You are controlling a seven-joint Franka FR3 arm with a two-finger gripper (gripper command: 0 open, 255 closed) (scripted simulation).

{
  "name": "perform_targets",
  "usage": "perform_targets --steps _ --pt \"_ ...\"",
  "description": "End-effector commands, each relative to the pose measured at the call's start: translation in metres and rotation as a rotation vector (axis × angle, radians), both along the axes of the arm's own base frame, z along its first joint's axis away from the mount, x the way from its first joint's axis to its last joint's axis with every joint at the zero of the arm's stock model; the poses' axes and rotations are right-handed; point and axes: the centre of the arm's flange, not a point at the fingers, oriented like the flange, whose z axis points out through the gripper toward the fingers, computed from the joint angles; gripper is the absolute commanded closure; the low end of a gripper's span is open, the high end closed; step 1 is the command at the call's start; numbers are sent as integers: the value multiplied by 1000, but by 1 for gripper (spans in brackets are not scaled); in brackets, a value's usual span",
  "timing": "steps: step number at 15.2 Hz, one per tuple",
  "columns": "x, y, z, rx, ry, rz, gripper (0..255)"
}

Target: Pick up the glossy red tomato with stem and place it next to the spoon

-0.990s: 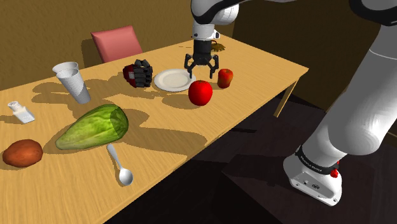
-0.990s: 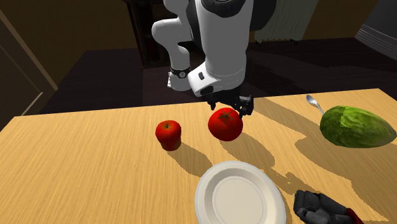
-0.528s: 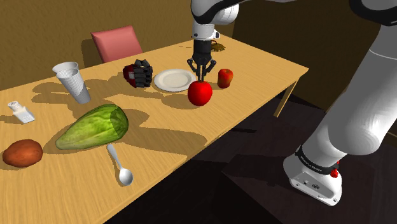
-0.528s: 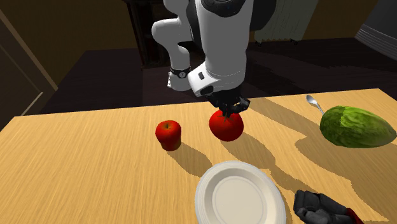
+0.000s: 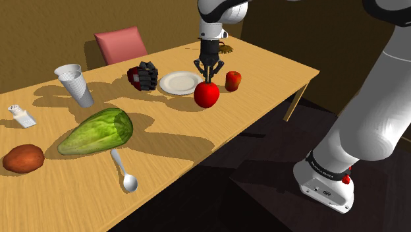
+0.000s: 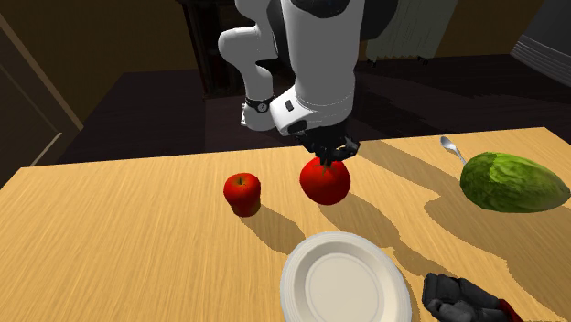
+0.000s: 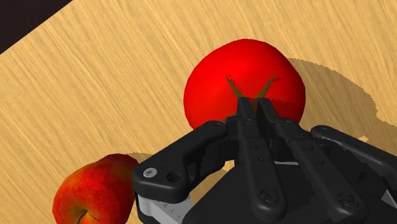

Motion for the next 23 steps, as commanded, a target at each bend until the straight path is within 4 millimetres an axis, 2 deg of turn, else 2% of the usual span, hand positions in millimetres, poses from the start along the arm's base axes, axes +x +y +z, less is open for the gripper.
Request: perform_targets --steps 1,23 --pt "0 1 9 0 0 0 255" --pt "0 1 125 0 0 0 255"
